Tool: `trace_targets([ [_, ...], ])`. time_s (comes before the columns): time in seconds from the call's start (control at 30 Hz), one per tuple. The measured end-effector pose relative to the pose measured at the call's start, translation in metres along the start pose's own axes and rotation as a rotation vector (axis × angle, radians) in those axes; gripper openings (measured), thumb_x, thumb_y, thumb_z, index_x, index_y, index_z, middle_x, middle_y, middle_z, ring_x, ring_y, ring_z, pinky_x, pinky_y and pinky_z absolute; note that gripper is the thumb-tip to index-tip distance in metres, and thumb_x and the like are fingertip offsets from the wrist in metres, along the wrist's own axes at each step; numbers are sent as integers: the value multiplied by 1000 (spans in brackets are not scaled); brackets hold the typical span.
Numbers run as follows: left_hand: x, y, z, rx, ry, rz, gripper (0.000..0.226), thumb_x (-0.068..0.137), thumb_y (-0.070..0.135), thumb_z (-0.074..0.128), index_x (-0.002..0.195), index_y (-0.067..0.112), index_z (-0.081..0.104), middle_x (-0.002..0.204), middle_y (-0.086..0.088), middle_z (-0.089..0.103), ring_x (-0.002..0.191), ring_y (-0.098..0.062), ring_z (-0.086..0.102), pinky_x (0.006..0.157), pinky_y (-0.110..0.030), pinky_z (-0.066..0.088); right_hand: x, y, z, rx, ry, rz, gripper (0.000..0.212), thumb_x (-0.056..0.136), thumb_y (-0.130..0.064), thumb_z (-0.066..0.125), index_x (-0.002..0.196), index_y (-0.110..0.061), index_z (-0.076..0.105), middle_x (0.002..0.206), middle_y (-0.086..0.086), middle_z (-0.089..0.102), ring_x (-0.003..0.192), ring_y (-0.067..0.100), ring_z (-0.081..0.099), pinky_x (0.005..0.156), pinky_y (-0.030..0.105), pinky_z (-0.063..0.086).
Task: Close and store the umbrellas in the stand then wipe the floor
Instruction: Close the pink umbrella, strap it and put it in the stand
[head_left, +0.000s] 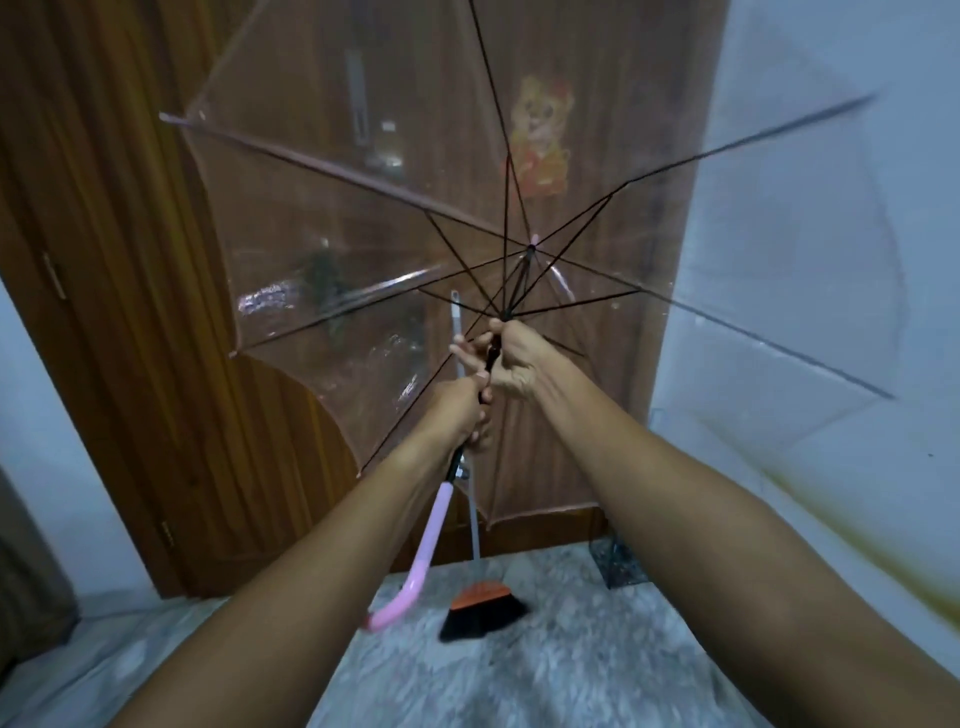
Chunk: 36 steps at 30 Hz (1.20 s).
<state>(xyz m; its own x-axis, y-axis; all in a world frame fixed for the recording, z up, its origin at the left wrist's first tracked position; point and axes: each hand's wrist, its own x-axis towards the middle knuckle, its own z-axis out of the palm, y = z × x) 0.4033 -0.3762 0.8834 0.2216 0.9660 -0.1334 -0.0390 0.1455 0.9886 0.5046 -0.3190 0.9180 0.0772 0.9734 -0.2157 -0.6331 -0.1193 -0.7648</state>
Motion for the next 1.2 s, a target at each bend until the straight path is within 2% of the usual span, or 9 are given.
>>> trace_targets([
  [0.1, 9, 5, 0, 92, 26, 17, 43, 96, 28, 48, 56, 14, 43, 39, -1, 32, 26, -14, 25, 42, -14, 23, 0, 8, 1, -77, -4, 39, 44, 108, -18, 25, 65, -16, 32, 33, -2, 31, 22, 9, 32, 27, 10, 23],
  [0.2, 7, 11, -2, 208, 10, 60, 41, 95, 27, 51, 56, 14, 50, 35, 2, 36, 24, -12, 28, 38, -11, 21, 1, 1, 0, -60, 33, -22, 45, 107, -18, 24, 62, -19, 24, 33, -3, 19, 20, 9, 15, 31, 7, 10],
  [0.43, -3, 17, -6, 301, -107, 194, 36, 100, 25, 54, 72, 7, 66, 49, -1, 41, 32, -8, 34, 35, -16, 25, 1, -15, -8, 97, 196, -133, 42, 103, -14, 26, 62, -20, 24, 40, -6, 19, 23, 6, 11, 31, 8, 7],
  [0.57, -6, 24, -15, 330, -317, 12, 33, 103, 30, 49, 95, 4, 68, 64, -4, 53, 47, -9, 48, 46, -20, 38, 0, -26, -17, 118, 233, -228, 39, 101, -4, 22, 64, -18, 27, 37, -5, 21, 23, 6, 12, 30, 10, 9],
  [0.67, -11, 27, -38, 380, -537, -106, 38, 103, 31, 47, 109, -3, 64, 94, -13, 61, 72, -16, 58, 66, -29, 47, 2, -47, -33, 98, 353, -313, 37, 99, 0, 18, 67, -14, 30, 57, 0, 21, 25, 6, 14, 30, 12, 11],
  [0.73, -13, 25, -53, 366, -602, -129, 35, 103, 27, 48, 111, -4, 63, 97, -12, 62, 73, -17, 59, 68, -31, 51, 4, -59, -47, 80, 439, -334, 36, 97, 2, 17, 68, -11, 33, 63, 1, 24, 29, 7, 16, 31, 14, 13],
  [0.9, -14, 21, -61, 555, -512, 139, 36, 102, 27, 50, 87, 1, 69, 65, -4, 59, 60, -16, 54, 65, -29, 47, 3, -61, -64, 83, 527, -296, 35, 100, -5, 18, 71, -11, 37, 64, 4, 31, 29, 9, 16, 33, 18, 16],
  [1.03, -20, 25, -57, 719, -582, 222, 39, 104, 30, 45, 80, 3, 58, 60, -5, 46, 55, -16, 44, 62, -28, 44, 5, -58, -72, 79, 566, -281, 34, 95, 0, 20, 66, -11, 33, 63, 2, 30, 28, 10, 16, 33, 18, 15],
  [1.2, -25, 16, -44, 886, -382, 380, 44, 103, 36, 48, 67, 11, 55, 61, -8, 33, 48, -14, 28, 51, -24, 31, 2, -58, -82, 90, 581, -287, 33, 93, 4, 21, 68, -8, 36, 61, 4, 32, 42, 11, 19, 39, 21, 16],
])
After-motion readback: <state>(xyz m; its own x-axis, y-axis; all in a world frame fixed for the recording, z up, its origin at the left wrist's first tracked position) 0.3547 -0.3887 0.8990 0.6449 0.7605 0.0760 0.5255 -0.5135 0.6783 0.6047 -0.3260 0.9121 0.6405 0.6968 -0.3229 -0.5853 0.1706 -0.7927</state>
